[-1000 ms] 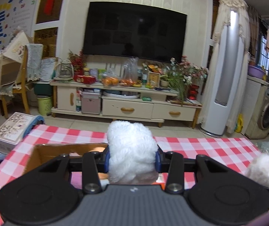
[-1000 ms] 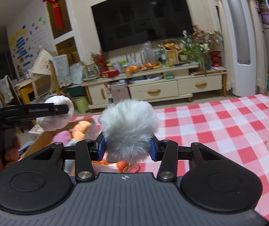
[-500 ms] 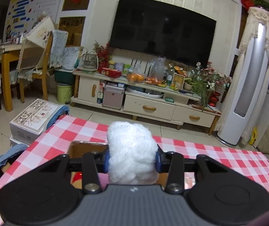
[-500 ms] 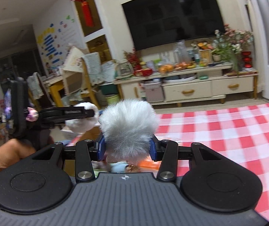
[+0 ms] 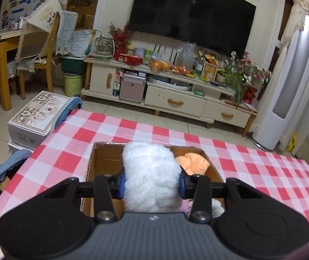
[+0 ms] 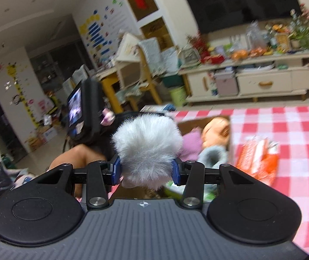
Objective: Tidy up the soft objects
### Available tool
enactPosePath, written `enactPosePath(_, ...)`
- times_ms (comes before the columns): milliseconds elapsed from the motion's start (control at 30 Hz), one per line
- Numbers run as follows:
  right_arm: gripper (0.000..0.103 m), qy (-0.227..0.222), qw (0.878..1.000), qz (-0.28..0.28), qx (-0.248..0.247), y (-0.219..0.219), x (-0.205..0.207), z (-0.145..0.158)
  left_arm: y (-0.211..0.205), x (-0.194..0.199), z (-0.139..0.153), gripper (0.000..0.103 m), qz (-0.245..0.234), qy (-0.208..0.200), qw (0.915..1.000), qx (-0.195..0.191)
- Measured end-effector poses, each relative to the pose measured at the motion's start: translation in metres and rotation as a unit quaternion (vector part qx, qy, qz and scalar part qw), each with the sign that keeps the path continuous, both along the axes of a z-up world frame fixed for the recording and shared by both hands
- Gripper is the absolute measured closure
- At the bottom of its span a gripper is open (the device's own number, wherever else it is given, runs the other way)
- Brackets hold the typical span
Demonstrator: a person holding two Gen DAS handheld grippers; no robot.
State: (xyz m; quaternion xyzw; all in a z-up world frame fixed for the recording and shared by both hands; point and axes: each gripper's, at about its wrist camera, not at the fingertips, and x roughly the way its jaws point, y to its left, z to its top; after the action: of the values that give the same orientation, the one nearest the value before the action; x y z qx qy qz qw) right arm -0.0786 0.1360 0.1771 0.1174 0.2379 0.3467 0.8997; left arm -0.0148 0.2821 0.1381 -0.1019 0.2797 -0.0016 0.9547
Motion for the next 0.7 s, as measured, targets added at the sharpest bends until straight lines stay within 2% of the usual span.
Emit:
enactPosePath(267, 0.047, 0.032, 0.998, 0.046, -0.032, 0.034, 0.009, -0.028, 0.008, 0.003, -0.009, 0.061, 0.003, 0.014, 0.9997, 0.02)
enactPosePath(367, 0.046, 0.04, 0.997, 0.054, -0.049, 0.043, 0.012, -0.038, 0.01, 0.004, -0.011, 0.057, 0.006, 0.019, 0.9994, 0.027)
enactPosePath(467, 0.04, 0.033, 0.995, 0.054, -0.077, 0.054, 0.013, -0.046, 0.011, 0.002, -0.009, 0.047, 0.012, 0.015, 0.9994, 0.029)
enactPosePath(533, 0.036, 0.024, 0.994, 0.051, -0.094, 0.055, 0.013, -0.052, 0.01, 0.0, -0.006, 0.033, 0.015, 0.009, 0.9994, 0.029)
enactPosePath(567, 0.034, 0.02, 0.994, 0.052, -0.099, 0.057, 0.012, -0.053, 0.01, -0.001, -0.005, 0.03, 0.014, 0.005, 0.9995, 0.029)
enactPosePath(600, 0.028, 0.015, 0.993, 0.052, -0.101, 0.057, 0.01, -0.053, 0.009, -0.003, -0.004, 0.025, 0.013, 0.002, 0.9995, 0.028)
enactPosePath(633, 0.022, 0.01, 0.993, 0.051, -0.102, 0.055, 0.007, -0.052, 0.008, -0.004, -0.003, 0.022, 0.012, -0.002, 0.9995, 0.028)
enactPosePath(700, 0.022, -0.003, 0.993, 0.048, -0.103, 0.055, 0.007, -0.044, 0.006, -0.008, 0.0, 0.019, 0.011, -0.008, 0.9995, 0.03)
